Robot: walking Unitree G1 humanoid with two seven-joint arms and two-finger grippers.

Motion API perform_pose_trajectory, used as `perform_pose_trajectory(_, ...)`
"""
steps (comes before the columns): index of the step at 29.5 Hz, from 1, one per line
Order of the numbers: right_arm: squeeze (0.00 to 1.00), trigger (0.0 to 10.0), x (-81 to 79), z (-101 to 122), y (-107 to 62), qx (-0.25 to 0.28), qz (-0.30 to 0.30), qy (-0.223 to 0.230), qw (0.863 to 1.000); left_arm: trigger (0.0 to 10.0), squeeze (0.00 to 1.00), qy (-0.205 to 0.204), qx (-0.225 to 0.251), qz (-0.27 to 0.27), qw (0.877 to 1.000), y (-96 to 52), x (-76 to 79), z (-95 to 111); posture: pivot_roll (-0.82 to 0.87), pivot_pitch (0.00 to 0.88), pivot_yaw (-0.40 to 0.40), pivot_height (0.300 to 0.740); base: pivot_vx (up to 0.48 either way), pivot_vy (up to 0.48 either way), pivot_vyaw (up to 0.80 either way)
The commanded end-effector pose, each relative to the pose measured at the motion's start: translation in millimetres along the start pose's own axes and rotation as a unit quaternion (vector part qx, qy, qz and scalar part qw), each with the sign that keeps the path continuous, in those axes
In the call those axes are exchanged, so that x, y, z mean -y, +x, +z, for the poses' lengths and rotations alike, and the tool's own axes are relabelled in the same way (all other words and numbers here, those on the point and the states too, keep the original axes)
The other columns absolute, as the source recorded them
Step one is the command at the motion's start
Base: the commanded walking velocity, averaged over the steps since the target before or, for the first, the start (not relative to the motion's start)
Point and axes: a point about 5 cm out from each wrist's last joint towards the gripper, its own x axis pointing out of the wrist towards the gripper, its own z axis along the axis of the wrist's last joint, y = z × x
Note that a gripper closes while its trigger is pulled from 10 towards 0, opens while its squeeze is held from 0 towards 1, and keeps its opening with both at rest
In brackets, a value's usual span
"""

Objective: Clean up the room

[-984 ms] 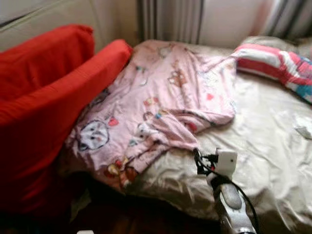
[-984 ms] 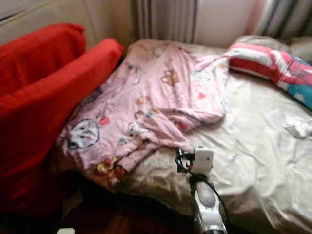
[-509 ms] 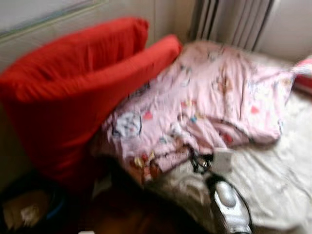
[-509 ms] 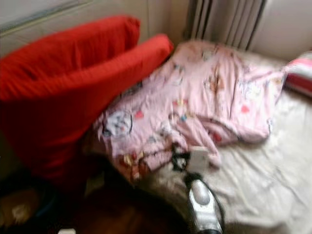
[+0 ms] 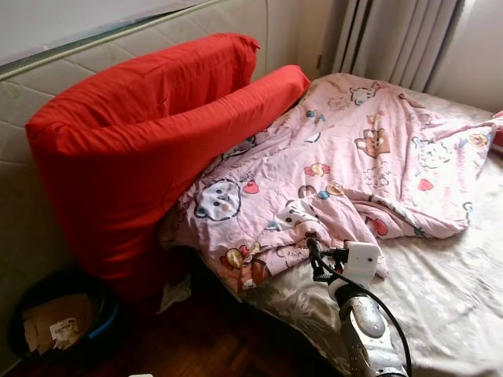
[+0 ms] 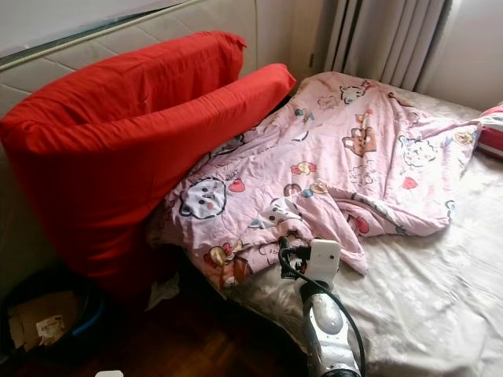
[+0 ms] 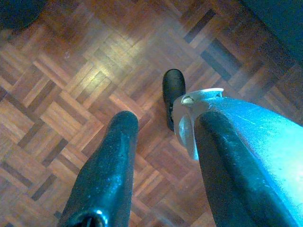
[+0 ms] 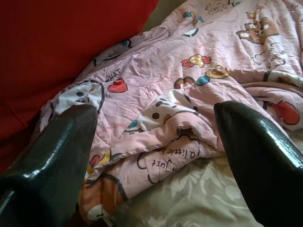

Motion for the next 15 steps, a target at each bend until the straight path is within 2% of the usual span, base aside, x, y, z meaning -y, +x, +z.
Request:
perform_pose_trajectory(1,0.0,10.0,0.7,-5.8,-1.4,-0.018,-0.005,0.006,1.0,10.0,0.0,-0.005,-0.022,0.007,1.0,-3.4,-4.5,-12.6,0.1,0.224,0.001,0.74,0.0,0.0,-0.51)
perform_pose_trajectory(15,0.0,10.0,-2.5,-7.2,-1.5,-0.024,0.005,0.008,1.0,10.0,0.0,-0.006,-0.021,0.008,1.0,-3.1,-5.0,-11.4,0.1,0.226,0.0,0.74,0.0,0.0,-0.75)
